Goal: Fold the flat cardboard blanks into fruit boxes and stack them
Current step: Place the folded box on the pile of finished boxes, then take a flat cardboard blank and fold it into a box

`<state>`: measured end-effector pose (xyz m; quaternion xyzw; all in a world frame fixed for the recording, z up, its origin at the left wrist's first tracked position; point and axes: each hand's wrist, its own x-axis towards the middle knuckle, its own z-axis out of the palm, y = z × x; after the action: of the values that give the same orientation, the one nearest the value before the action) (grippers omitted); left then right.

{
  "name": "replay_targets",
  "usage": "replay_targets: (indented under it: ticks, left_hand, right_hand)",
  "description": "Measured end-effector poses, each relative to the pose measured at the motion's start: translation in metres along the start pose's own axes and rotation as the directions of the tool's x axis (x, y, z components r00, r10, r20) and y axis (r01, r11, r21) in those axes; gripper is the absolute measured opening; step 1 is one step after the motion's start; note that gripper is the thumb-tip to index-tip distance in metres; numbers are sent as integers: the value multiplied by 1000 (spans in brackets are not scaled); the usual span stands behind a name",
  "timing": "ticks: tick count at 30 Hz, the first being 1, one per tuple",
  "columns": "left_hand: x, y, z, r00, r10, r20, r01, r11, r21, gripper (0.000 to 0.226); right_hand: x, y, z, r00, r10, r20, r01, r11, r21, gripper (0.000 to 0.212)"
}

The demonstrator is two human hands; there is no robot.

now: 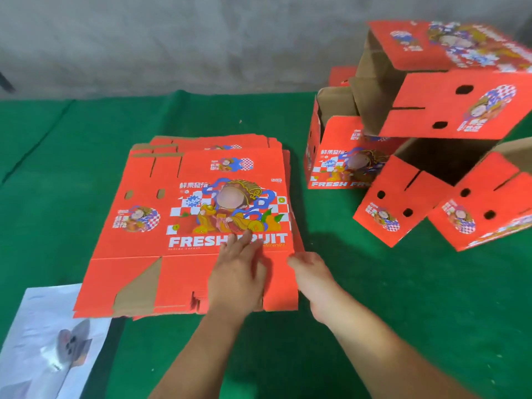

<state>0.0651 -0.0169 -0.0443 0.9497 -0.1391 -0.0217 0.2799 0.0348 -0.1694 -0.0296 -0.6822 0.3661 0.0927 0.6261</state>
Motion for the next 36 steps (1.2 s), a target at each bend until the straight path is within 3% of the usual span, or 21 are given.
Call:
replay_targets:
  ticks: [7,10,13,16,20,23,24,26,29,32,36]
  left_hand:
    - [1,27,12,991,112,71,-100,984,-150,45]
    - [-2,36,16,974,203,106,-164,941,-295,40]
    - [-8,44,17,986,140,92,-78,870,-487,32]
    - [-12,54,20,993,99,71,-46,846,-531,31]
    - [-19,76,21,960,268,-86,-274,826,-492,32]
    - [-27,71,21,925,348,-149,-370,915,-159,65]
    - [-31,68,23,947,289,-139,-296,955,-33,79]
    - [-44,67,28,996,-2,-92,8,998,64,104]
    - [-52,86,39,938,-345,-38,346,938,10,121]
    - [-51,109,45,903,-430,3,430,903,-7,121]
    - [-53,133,50,955,-298,-8,297,954,-27,91]
  right_hand:
    - [-3,-2,-15,997,73,-10,-71,990,119,27]
    - [-6,5,-33,999,44,-30,-42,998,53,26]
    - [-11,13,-58,999,31,-29,-31,1000,-1,19]
    - [-17,15,-74,998,38,58,-43,995,85,20]
    - [-25,15,-105,982,-190,4,190,980,55,18]
    - [-26,9,-144,952,-290,-93,301,944,133,19]
    - [-25,6,-160,946,-299,-121,316,937,152,20]
    - [-24,2,-188,939,-323,-121,339,929,149,22]
    - [-25,2,-217,919,-387,-71,392,917,72,22]
    - [-25,0,-238,903,-423,-76,427,903,44,20]
    - [-20,0,-267,903,-427,-56,429,902,38,19]
